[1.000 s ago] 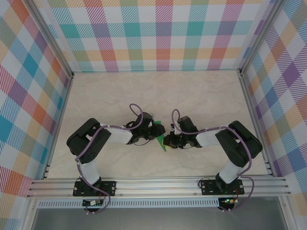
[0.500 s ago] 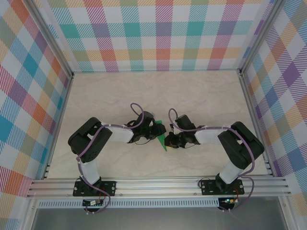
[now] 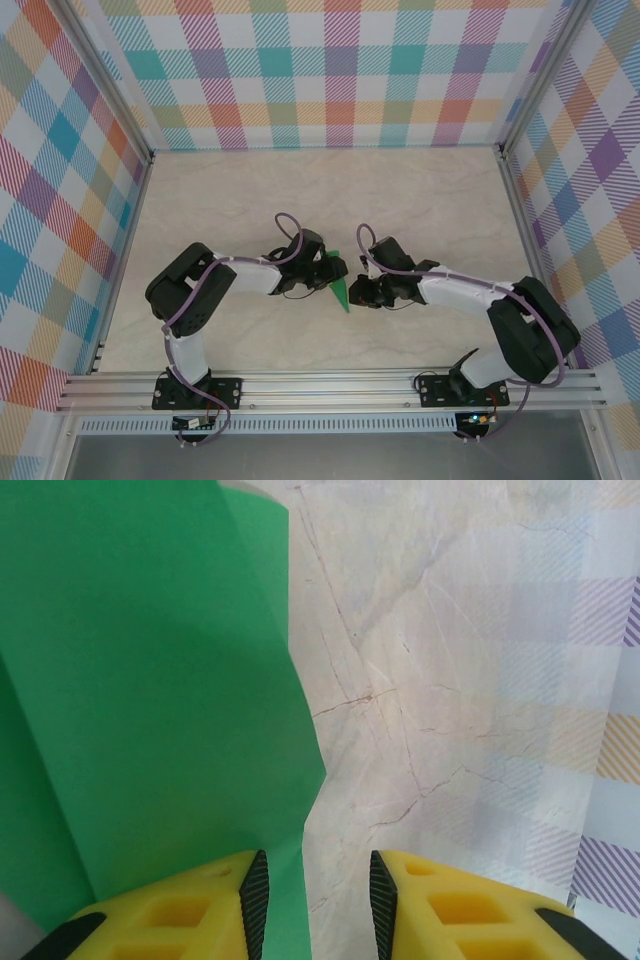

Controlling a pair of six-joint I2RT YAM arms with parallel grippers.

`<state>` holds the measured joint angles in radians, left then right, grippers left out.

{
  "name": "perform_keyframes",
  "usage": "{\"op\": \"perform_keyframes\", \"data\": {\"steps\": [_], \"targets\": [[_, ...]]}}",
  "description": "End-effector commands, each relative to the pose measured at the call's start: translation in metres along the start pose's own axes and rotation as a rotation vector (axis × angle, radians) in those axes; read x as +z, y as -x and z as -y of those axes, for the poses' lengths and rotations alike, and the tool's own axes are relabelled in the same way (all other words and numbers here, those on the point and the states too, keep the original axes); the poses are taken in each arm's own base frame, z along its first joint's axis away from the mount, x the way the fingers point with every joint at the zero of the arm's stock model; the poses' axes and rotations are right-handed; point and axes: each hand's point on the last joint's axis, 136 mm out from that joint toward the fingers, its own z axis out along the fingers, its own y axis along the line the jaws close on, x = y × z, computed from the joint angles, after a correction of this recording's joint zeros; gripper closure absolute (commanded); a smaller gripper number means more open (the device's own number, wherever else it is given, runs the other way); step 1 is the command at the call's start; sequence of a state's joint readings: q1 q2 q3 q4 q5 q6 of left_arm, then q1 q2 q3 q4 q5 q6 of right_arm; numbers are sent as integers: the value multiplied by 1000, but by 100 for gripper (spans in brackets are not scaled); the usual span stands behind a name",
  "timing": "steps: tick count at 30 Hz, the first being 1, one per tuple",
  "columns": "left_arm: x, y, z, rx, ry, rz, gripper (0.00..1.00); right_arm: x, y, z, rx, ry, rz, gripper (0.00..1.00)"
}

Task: Fold a paper plane with a square sheet of paper (pick it up from the middle)
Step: Fold the wing for the fifth time at the center of the table.

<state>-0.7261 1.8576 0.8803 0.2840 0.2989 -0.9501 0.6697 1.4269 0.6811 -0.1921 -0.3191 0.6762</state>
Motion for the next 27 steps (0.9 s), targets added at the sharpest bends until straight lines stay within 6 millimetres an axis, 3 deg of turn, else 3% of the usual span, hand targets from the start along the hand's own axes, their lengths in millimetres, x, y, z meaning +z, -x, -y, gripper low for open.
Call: {"op": "perform_keyframes", "data": {"steps": [1, 7, 11, 16, 27], "targets": [[11, -26, -59, -46, 190, -74, 65, -2, -2, -21, -13, 115, -5, 88], [11, -26, -55, -41, 183, -81, 65, 18, 5, -36, 14, 199, -61, 91], [10, -26, -56, -40, 184, -82, 65, 32, 9, -33, 38, 204, -79, 92], [9, -27, -56, -36, 185, -85, 65, 33, 8, -29, 49, 213, -87, 92], [10, -29, -57, -35, 187, -93, 65, 46, -12, 5, 120, 150, -140, 93]]}}
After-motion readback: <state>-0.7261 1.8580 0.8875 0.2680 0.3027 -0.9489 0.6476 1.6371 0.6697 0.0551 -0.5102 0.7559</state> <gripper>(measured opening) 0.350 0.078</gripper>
